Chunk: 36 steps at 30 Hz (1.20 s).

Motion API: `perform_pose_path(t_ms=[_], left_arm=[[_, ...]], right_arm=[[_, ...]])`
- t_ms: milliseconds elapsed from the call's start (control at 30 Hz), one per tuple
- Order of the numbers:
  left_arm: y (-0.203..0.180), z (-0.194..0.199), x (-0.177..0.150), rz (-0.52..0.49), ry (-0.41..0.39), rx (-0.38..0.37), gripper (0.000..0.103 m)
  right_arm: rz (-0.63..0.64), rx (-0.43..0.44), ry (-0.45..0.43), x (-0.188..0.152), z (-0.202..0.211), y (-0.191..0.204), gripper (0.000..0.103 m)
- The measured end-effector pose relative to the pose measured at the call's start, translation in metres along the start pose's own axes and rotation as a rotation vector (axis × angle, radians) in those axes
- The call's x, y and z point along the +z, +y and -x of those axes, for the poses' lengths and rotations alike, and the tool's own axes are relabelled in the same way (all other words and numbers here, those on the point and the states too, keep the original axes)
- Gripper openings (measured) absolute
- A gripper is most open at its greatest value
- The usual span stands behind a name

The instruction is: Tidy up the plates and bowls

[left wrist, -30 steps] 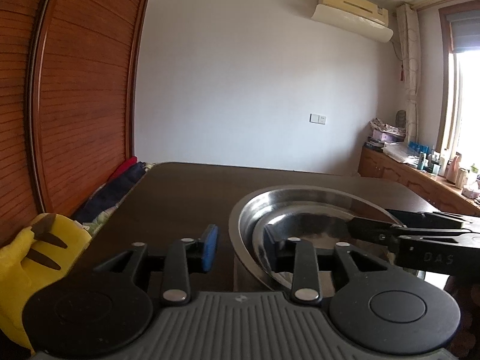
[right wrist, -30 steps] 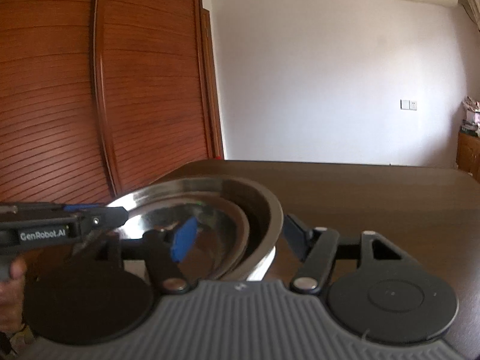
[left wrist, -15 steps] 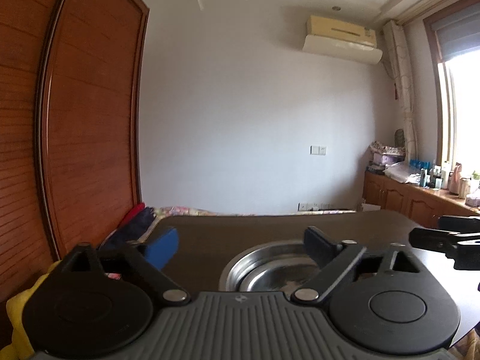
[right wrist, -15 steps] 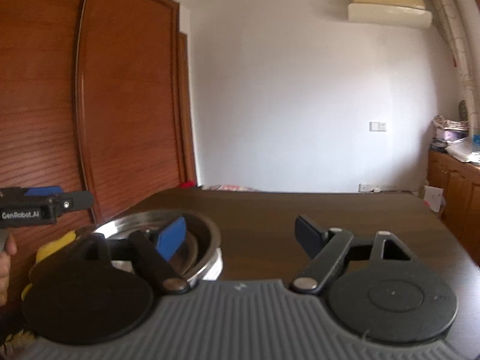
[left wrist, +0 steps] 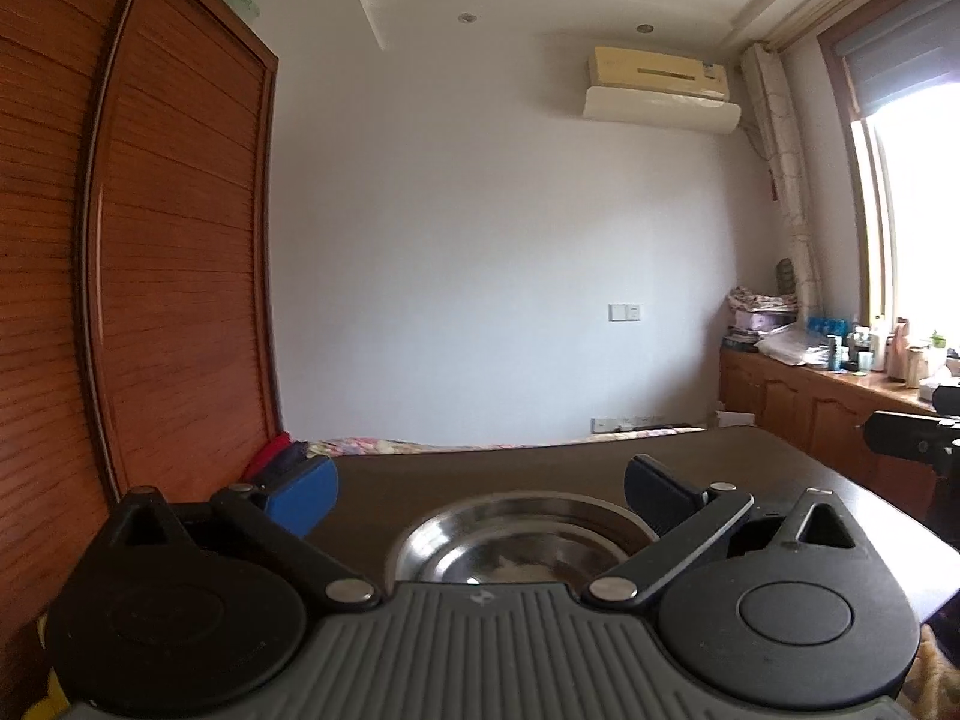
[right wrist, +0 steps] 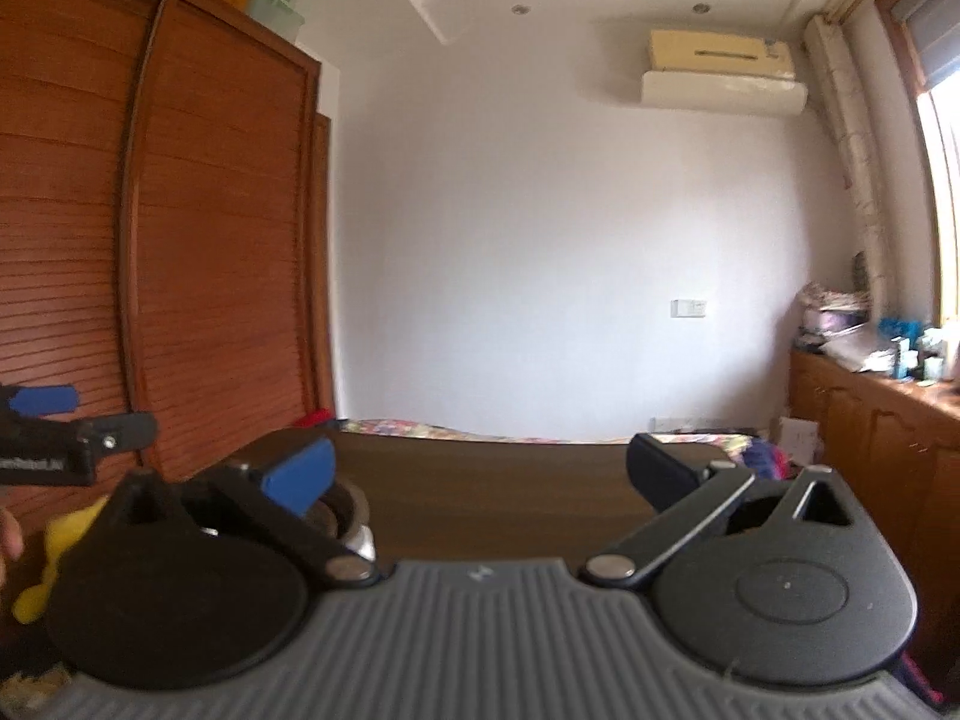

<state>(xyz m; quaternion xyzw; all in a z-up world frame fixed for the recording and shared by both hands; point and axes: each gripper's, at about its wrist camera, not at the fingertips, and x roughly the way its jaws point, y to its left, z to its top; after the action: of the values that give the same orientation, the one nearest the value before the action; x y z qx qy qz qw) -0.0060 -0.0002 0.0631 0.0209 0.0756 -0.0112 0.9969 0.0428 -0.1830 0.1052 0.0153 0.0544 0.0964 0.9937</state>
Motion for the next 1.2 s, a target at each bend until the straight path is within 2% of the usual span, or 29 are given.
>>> perform_pose_path(t_ms=[367, 700, 1200], left_arm=[[-0.009, 0.008, -0.021, -0.019, 0.039, -0.041, 0.103], [-0.009, 0.004, -0.036, -0.028, 0.071, -0.022, 0.103], [-0.007, 0.004, -0.039, -0.028, 0.082, -0.021, 0.103]], right_arm=[[-0.045, -0.071, 0.032, -0.019, 0.013, -0.012, 0.103], [-0.028, -0.123, 0.048, -0.038, 0.01, -0.014, 0.103], [-0.022, -0.121, 0.048, -0.043, 0.016, -0.016, 0.103]])
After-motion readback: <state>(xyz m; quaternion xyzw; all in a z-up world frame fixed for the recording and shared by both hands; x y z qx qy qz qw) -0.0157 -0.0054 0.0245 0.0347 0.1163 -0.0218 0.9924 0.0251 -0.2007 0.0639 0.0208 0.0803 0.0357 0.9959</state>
